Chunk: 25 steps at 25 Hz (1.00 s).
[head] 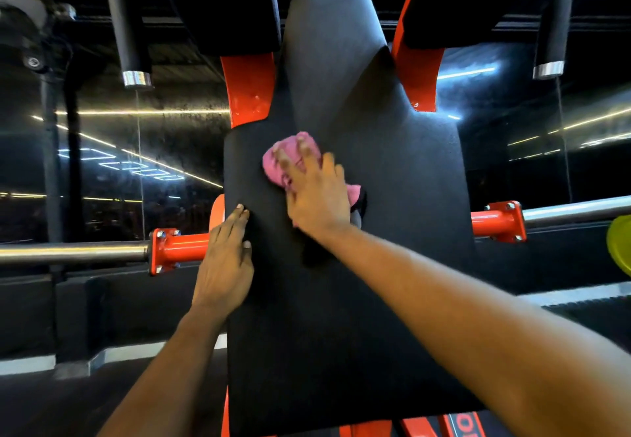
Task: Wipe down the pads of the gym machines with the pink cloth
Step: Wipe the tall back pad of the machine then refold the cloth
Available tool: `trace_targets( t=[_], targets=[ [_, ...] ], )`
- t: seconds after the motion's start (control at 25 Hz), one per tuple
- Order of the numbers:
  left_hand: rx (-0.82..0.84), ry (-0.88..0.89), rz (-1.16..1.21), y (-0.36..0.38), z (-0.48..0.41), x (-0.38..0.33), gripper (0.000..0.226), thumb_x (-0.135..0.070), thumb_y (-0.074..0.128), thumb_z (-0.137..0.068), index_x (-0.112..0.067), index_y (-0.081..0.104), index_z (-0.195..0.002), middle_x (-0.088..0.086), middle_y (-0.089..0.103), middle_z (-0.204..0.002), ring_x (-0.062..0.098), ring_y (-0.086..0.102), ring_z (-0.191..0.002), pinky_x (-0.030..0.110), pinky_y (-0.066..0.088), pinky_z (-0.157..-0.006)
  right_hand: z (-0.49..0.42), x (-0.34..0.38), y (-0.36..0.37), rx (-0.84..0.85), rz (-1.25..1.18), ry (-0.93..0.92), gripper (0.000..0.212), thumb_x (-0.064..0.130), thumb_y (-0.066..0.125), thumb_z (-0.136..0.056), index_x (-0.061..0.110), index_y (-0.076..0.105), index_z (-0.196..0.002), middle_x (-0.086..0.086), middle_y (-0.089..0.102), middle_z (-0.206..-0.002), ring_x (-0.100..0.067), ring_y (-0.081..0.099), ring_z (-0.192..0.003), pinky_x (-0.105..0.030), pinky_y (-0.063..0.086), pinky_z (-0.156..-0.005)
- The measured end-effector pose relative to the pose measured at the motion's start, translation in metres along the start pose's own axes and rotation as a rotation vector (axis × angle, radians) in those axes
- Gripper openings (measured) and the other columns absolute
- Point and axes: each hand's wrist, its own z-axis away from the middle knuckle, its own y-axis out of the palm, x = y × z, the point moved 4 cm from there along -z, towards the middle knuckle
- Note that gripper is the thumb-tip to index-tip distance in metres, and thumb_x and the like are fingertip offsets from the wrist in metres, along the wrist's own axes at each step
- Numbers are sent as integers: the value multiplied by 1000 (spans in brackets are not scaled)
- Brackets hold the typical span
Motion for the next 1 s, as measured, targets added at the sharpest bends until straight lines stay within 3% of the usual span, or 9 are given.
trace_targets(
  t=[0.16,0.32,0.4,0.52,0.64,0.76,0.84,1.0],
  targets=[
    [8,-167,85,-1,22,-23,51,-10,45,-101,-17,38,-150,2,43,-152,18,35,-142,33,29,-116,70,-3,-7,122,-179,-47,76,25,57,-87,48,28,-154,3,16,-168,-27,44,-104,-40,43,-91],
    [14,-184,169,-7,54,-64,45,-12,44,-101,-23,44,-145,-2,56,-132,14,47,-126,36,39,-110,151,-26,-15,231,-567,281,71,18,66,-85,47,42,-145,15,31,-158,-22,47,-110,-40,47,-99],
    [37,-217,252,-3,74,-80,39,-12,43,-102,-25,50,-139,-2,61,-122,16,53,-119,38,43,-105,189,-34,-34,139,-868,457,69,9,72,-81,40,50,-139,14,44,-148,-15,51,-124,-40,45,-108],
    [229,-329,387,11,104,-105,35,-24,43,-104,-35,50,-136,1,67,-117,23,64,-108,42,48,-101,226,-38,-72,120,-1190,592,70,-1,74,-79,27,48,-138,12,52,-143,-4,49,-133,-31,39,-115],
    [465,-329,468,18,120,-147,39,-41,45,-103,-43,42,-143,-4,61,-130,15,60,-118,29,47,-96,242,-34,-104,254,-1389,649,68,5,68,-73,27,48,-134,5,58,-137,-10,55,-129,-35,45,-110],
    [515,-288,453,15,127,-188,36,-41,47,-102,-48,43,-138,-3,63,-128,11,59,-117,24,46,-94,257,-44,-129,368,-1605,829,68,8,60,-68,19,50,-134,-12,59,-137,-25,57,-127,-41,45,-108],
    [546,-240,446,15,134,-209,35,-25,47,-102,-50,50,-127,-3,69,-115,9,64,-106,22,47,-88,271,-57,-143,404,-1637,875,62,16,61,-77,16,50,-138,-14,59,-139,-25,57,-127,-42,43,-111],
    [600,-198,485,23,149,-243,42,-7,44,-89,-42,60,-107,-12,68,-79,2,60,-68,20,45,-61,300,-81,-165,418,-1484,911,28,20,55,-103,20,57,-130,-9,65,-132,-17,61,-123,-35,48,-107]
  ],
)
